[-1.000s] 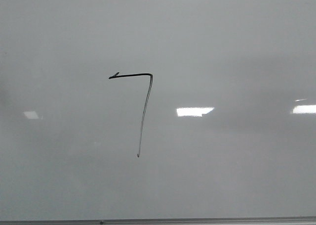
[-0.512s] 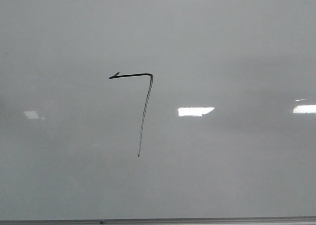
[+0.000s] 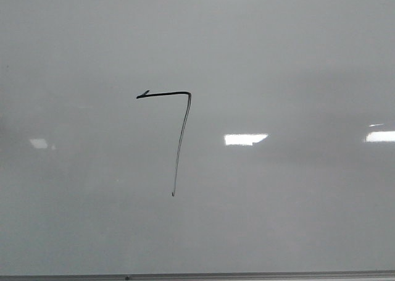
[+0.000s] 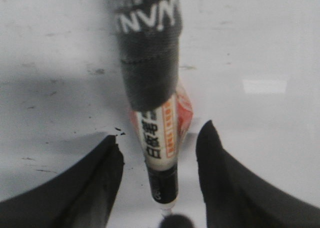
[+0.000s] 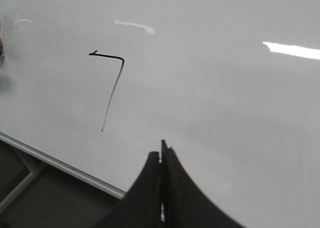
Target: Write number 7 on whiteboard
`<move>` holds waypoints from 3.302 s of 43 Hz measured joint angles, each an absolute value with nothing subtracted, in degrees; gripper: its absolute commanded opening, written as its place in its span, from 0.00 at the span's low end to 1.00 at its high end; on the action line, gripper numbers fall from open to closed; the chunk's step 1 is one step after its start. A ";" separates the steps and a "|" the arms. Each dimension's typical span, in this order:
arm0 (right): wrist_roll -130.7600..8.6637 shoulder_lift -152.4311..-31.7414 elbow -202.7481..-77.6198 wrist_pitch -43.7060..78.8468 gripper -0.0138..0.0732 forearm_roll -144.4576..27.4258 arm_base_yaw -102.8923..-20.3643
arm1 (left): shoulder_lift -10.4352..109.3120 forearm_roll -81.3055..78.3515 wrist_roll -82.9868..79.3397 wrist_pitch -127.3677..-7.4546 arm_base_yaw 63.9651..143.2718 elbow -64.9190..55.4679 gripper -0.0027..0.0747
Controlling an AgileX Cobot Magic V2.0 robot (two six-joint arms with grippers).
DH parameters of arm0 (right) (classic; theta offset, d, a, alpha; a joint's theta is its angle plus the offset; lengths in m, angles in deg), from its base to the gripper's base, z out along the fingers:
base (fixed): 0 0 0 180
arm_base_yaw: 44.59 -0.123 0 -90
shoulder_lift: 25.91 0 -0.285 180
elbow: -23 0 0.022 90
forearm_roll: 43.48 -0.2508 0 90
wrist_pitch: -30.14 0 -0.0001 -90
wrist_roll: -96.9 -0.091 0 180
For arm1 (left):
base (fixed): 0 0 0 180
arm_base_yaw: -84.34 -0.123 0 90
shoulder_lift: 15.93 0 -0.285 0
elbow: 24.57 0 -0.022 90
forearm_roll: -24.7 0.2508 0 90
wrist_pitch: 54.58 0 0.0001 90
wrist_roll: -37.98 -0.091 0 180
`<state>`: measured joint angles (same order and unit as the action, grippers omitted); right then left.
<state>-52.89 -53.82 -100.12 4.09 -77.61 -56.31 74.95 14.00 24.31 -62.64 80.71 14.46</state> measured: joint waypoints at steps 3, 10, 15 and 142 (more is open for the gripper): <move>-52.89 -53.82 -100.12 4.09 0.08 -77.61 -56.31 | 74.13 14.05 24.31 -62.64 80.71 14.46 0.71; -52.89 -53.82 -100.12 4.09 0.08 -77.61 -56.31 | 69.27 14.14 24.31 -64.34 80.71 14.46 0.72; -52.89 -53.82 -100.12 4.09 0.08 -77.61 -56.31 | 63.99 14.32 24.31 -66.32 80.71 14.46 0.69; -52.89 -53.82 -100.12 3.88 0.08 -77.61 -56.31 | 25.36 20.43 25.24 -56.74 87.93 35.00 0.01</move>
